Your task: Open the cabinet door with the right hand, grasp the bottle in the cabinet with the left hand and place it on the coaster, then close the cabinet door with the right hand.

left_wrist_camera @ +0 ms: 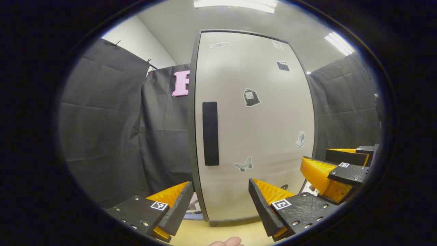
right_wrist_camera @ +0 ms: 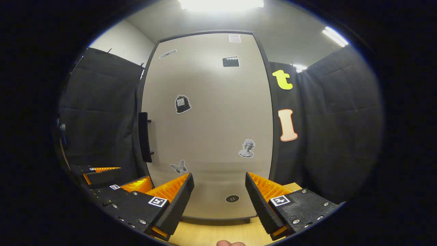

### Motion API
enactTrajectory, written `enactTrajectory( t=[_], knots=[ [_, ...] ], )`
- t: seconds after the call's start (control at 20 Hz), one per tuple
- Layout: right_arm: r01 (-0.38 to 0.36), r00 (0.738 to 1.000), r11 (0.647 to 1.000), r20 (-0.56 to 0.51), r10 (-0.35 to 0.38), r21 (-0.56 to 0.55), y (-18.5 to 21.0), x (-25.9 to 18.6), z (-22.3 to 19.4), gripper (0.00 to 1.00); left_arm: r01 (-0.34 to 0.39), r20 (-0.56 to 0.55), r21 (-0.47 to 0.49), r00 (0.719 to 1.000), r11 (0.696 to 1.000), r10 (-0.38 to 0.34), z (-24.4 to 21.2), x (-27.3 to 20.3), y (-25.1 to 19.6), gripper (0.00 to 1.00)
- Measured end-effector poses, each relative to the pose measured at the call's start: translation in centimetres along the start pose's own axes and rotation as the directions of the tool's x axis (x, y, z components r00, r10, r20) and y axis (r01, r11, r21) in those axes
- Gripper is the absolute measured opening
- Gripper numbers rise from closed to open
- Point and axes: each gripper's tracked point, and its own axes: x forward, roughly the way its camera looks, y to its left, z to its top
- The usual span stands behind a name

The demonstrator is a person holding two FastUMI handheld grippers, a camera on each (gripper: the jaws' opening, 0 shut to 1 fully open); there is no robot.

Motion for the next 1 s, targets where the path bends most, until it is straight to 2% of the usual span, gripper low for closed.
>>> enactTrajectory(
  t=[0.25, 0.3, 0.35, 0.4, 0.45, 0.55, 0.6, 0.95, 1.0],
  knots=[
    [0.000, 1.000, 1.000, -0.011, 0.000, 0.011, -0.4, 0.7, -0.1, 0.94, 0.001, 0.011, 0.004, 1.000, 1.000, -0.001, 0.5, 0.4, -0.5, 0.93],
    [-0.002, 1.000, 1.000, -0.010, 0.002, 0.009, -0.5, 0.7, -0.2, 0.94, 0.000, 0.017, 0.004, 1.000, 1.000, 0.000, 0.7, 0.5, -0.6, 0.96],
    [-0.001, 1.000, 1.000, -0.011, 0.001, 0.004, -0.6, 0.8, -0.1, 0.94, -0.004, 0.023, 0.006, 1.000, 1.000, 0.004, 0.8, 0.5, -0.6, 0.93],
    [-0.002, 1.000, 1.000, -0.010, 0.002, -0.001, -0.7, 0.9, -0.1, 0.94, -0.005, 0.028, 0.010, 1.000, 1.000, 0.005, 0.9, 0.5, -0.6, 0.96],
    [-0.006, 1.000, 1.000, -0.009, 0.006, -0.002, -0.7, 1.1, -0.1, 0.94, -0.005, 0.034, 0.012, 0.999, 1.000, 0.005, 1.1, 0.5, -0.6, 0.93],
    [-0.010, 1.000, 1.000, -0.004, 0.010, -0.001, -0.6, 1.3, 0.1, 0.94, -0.014, 0.044, 0.016, 0.999, 1.000, 0.013, 1.3, 0.5, -0.3, 0.93],
    [-0.010, 1.000, 1.000, -0.003, 0.010, -0.006, -0.6, 1.4, 0.2, 0.94, -0.013, 0.047, 0.014, 0.999, 1.000, 0.013, 1.5, 0.6, -0.4, 0.96],
    [-0.022, 1.000, 1.000, 0.009, 0.022, -0.017, 0.1, 2.1, 0.8, 0.94, -0.015, 0.073, 0.013, 0.997, 1.000, 0.014, 2.2, 0.1, 0.2, 0.96],
    [-0.029, 0.999, 0.999, 0.015, 0.029, -0.017, 0.4, 2.2, 1.0, 0.94, -0.020, 0.071, 0.014, 0.997, 1.000, 0.019, 2.1, -0.2, 0.6, 0.90]
  ],
)
